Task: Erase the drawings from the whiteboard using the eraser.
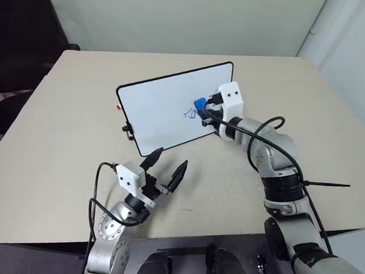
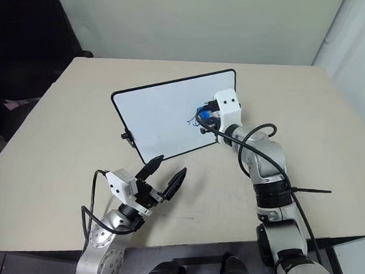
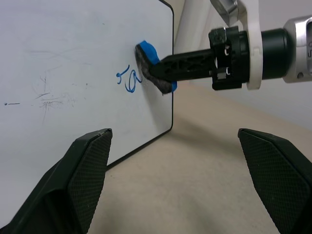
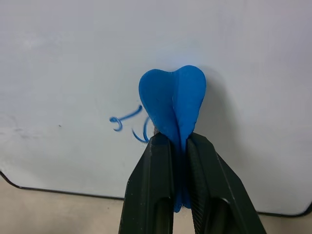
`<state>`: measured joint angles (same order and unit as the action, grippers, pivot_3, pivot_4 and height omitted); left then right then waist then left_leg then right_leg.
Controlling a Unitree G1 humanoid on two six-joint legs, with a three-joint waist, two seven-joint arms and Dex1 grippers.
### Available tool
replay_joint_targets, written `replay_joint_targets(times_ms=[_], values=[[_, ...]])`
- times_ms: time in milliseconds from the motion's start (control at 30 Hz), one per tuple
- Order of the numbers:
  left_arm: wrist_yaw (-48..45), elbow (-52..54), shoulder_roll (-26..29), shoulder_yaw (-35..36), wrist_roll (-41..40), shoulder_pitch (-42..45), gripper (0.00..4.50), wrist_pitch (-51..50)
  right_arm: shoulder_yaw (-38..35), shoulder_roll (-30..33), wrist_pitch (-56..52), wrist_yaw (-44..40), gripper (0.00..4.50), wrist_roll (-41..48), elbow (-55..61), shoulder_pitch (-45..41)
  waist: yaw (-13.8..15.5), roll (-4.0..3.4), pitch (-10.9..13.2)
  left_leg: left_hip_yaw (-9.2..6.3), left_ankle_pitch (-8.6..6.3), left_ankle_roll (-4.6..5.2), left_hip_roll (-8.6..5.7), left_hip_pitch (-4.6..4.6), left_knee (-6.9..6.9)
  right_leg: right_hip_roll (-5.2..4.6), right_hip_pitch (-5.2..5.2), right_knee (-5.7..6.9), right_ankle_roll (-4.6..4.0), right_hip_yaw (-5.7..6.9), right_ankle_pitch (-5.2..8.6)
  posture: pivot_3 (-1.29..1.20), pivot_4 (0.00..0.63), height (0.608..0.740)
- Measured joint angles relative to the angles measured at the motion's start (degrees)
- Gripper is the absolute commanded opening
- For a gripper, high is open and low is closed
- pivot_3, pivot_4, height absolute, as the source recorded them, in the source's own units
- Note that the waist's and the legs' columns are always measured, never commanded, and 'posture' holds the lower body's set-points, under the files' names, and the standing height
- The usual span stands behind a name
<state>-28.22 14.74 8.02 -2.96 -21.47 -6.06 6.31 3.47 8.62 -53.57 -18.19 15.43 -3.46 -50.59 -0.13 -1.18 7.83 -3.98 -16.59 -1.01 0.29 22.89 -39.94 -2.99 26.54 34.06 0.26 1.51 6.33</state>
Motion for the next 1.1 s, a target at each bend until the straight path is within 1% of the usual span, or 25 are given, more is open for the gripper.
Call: replay_joint_targets(times_ms=[167,333,500,633,900,1100], values=[[-0.06,0.01,-0.05,0.00,-0.18,-0.07,4.50,0.00,0.35,-0.22,0.88,-0.09,0.14,-0.06,-0.62,0.38,0.00,0.00,0.00,0.00,0.00,0.00,0.01,-0.01,0.00,0.00,0.00,0.01,-0.01,0.00,0.00,0.00,0.150,0.737],[-0.11,0.04,-0.05,-0.01,-0.55,-0.11,4.50,0.00,4.23,-1.20,0.96,-0.38,0.14,-1.32,-2.08,4.90,0.00,0.00,0.00,0.01,0.00,-0.01,0.02,-0.02,0.00,0.00,0.00,0.03,-0.04,0.00,-0.03,0.00,0.150,0.737],[-0.14,0.04,-0.04,-0.02,-0.56,-0.09,4.50,0.00,6.09,-1.76,0.64,-0.33,0.14,-2.37,-4.33,5.85,0.02,-0.01,0.01,0.00,0.01,0.06,0.02,0.00,-0.01,0.00,0.01,0.02,-0.10,0.00,-0.12,0.00,0.150,0.737],[-0.18,0.04,-0.01,-0.02,-0.56,0.15,4.50,0.00,5.71,-1.63,0.28,-0.33,0.14,-2.16,-4.32,4.93,0.02,-0.03,0.02,0.00,-0.02,0.17,0.02,0.01,-0.01,0.00,0.02,0.02,-0.14,0.01,-0.16,0.00,0.150,0.737],[-0.25,0.03,-0.03,-0.09,-0.54,0.48,4.50,0.00,1.18,-1.19,-0.72,-0.31,0.14,-1.51,-2.27,0.19,0.01,-0.04,0.02,0.00,0.03,0.25,0.04,0.03,-0.01,0.03,0.05,0.03,-0.23,0.02,-0.22,0.00,0.150,0.737],[-0.35,0.01,-0.19,-0.41,-0.49,0.81,4.50,0.01,0.19,-1.37,-0.61,-0.25,0.14,-1.60,-1.78,-0.40,0.01,-0.04,0.02,-0.01,0.04,0.27,0.05,0.03,0.00,0.04,0.04,0.02,-0.24,0.03,-0.24,0.00,0.150,0.737]])
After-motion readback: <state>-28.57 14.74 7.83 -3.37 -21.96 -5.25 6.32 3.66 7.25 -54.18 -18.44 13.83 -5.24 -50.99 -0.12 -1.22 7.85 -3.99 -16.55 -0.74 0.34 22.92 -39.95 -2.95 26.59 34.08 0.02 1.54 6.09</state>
